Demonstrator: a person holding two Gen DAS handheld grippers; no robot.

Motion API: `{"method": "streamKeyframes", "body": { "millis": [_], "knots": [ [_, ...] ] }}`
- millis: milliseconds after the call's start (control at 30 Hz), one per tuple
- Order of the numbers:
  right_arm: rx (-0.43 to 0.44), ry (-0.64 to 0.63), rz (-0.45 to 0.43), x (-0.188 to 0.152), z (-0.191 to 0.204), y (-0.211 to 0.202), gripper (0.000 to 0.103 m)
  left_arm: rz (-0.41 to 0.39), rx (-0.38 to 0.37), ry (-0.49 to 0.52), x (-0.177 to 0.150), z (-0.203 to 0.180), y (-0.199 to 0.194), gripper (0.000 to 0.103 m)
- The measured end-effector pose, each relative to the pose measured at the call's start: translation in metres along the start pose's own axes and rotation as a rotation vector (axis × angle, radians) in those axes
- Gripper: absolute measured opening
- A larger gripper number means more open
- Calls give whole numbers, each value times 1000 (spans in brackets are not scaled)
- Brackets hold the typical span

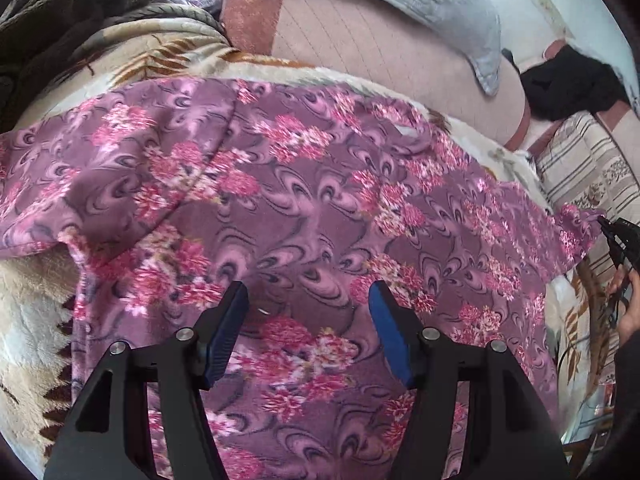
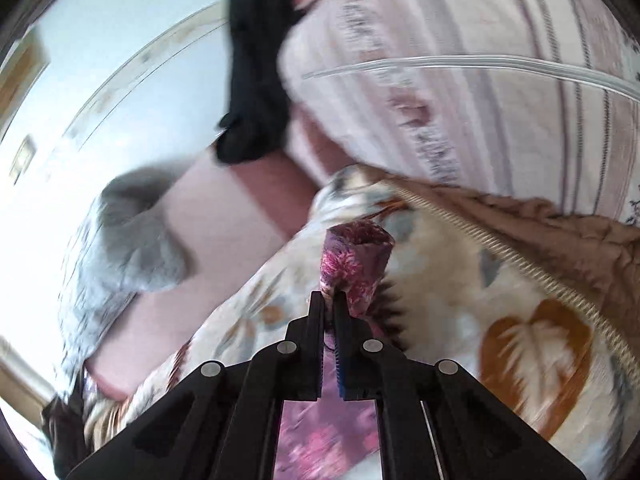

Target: Fold small clothes

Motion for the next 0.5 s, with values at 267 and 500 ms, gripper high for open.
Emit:
{"method": "streamKeyframes", "body": {
  "millis": [267,500],
  "knots": [
    [152,-78,146,-82,117,12,4,19,-29,-92,10,27,3,62],
    [297,-139,321,-171,218,33,4,55,-59,-128,13,40,2,62]
  ]
}}
Point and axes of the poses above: each gripper's, at about its wrist camera, not at the fingertips, and y roughly the way its jaws point, z to its left, x to its top, the point moved 8 cm from there along y, roughly the way its jaws point, and after that the axes turned 11 degrees about x, right-handed, at the moved point
